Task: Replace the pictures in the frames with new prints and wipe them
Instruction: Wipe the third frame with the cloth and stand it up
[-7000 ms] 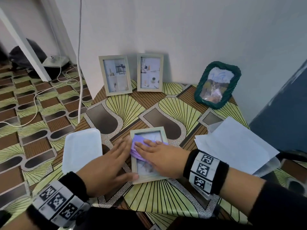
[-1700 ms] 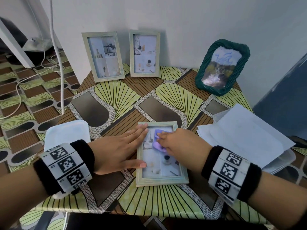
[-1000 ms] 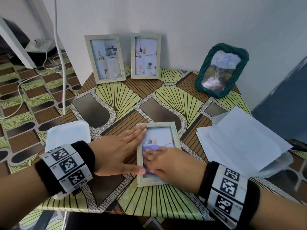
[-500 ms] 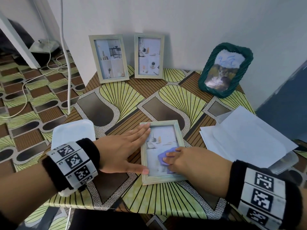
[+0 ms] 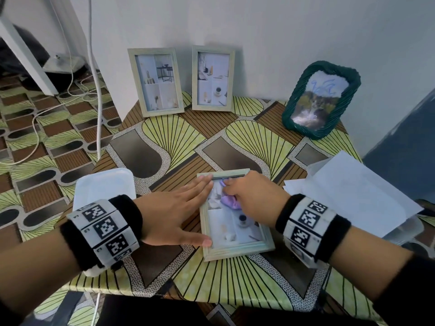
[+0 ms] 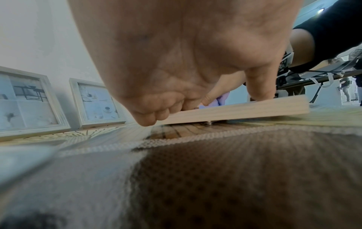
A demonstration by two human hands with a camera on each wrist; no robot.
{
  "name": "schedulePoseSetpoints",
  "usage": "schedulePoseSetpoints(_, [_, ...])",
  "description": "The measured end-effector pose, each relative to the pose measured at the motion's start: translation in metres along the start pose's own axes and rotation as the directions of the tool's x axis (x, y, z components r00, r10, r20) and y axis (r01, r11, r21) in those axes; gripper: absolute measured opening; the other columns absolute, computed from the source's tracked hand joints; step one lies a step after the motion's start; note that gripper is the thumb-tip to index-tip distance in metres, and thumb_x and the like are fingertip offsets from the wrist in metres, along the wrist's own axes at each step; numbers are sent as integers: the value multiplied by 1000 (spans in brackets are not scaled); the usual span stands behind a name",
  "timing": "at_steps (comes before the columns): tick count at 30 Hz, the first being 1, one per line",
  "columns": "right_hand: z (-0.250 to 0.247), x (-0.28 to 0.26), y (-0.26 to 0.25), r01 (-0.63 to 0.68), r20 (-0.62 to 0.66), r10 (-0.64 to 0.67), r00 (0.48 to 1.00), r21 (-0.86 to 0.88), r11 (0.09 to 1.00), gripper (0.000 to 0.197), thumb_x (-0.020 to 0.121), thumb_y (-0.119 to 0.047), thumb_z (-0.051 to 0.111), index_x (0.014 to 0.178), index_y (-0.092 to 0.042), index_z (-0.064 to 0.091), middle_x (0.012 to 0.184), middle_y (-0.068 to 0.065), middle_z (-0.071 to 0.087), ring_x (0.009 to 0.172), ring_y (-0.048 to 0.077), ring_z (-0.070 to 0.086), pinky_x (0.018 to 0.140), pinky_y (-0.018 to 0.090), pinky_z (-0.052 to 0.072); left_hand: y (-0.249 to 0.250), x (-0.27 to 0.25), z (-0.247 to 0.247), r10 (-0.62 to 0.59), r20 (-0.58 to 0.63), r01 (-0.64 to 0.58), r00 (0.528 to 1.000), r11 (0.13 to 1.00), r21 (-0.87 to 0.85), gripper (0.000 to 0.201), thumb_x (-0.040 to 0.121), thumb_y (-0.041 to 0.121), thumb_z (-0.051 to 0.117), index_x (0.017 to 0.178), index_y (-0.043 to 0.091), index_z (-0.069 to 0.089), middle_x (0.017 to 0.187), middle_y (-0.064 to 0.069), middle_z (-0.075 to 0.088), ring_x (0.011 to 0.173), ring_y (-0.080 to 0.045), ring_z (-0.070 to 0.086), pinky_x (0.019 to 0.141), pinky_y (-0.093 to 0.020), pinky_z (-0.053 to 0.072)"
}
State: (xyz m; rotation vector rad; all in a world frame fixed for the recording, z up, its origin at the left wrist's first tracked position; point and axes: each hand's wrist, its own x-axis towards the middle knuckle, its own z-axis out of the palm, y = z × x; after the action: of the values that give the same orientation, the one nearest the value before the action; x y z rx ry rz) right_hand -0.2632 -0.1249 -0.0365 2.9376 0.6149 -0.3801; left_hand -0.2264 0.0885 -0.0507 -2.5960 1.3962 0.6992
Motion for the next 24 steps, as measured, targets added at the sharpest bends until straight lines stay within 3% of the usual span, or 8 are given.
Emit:
schedulePoseSetpoints(5, [-7,-4,3,-3,-63,8,998,78,997,29,99,-19,42,112,-22,69,103,0,67,94,24,60,85,34,47,-1,0,-1,5,4,-5,1000,1000,-15,115,74,93,26,143,27,-37,145,18,-48,131,9,-40,116,-24,-4])
schedulePoseSetpoints(8, [-2,-19,11,14,-224,101,969,461,887,26,95,-25,53,109,-14,72,88,2,70,82,18,59,78,32,48,-3,0,-2,15,4,-15,1000,999,-41,115,73,94,29,144,30,-35,143,23,-48,128,13,-40,116,-24,-5])
schedulePoseSetpoints(12, [13,-43,17,93,-378,394,838,810,579,22,91,-31,65,106,-21,77,96,-17,75,90,-4,67,79,16,51,-4,1,-5,5,-30,-9,1000,993,-121,121,71,90,43,148,31,-29,151,22,-37,133,16,-27,114,-18,1])
schedulePoseSetpoints(15, [30,-64,17,111,-268,574,773,949,294,17,95,-31,61,104,-29,75,100,-16,74,98,4,68,87,31,55,1,1,-14,0,-82,-14,997,984,-177,116,74,85,48,152,32,-21,156,23,-26,142,10,-12,118,-21,5])
schedulePoseSetpoints(17, [41,-75,14,113,-151,616,773,988,101,22,99,-31,54,96,-35,75,103,-10,74,103,12,68,91,35,54,9,3,-24,9,-165,-42,986,979,-199,104,77,84,41,153,37,-13,158,21,-18,144,7,-11,121,-26,5])
schedulePoseSetpoints(20, [50,-88,6,145,43,560,828,947,-287,31,101,-35,47,100,-25,76,107,-3,75,108,13,68,87,22,54,32,9,-37,44,-282,-94,958,981,-168,86,83,79,34,154,40,3,162,16,-3,148,-1,6,120,-28,11])
schedulePoseSetpoints(22, [53,-94,5,144,143,539,830,879,-455,37,101,-39,45,114,-14,70,112,2,74,111,13,67,96,25,50,52,18,-39,75,-334,-114,940,989,-96,70,92,66,41,152,39,19,161,14,20,142,-6,31,116,-27,27])
schedulePoseSetpoints(24, [53,-97,6,130,211,517,830,828,-546,43,101,-40,44,119,-7,65,114,7,73,112,17,67,102,33,46,71,28,-34,86,-385,-92,919,996,4,52,94,55,43,141,34,37,143,10,49,123,-14,54,97,-32,47])
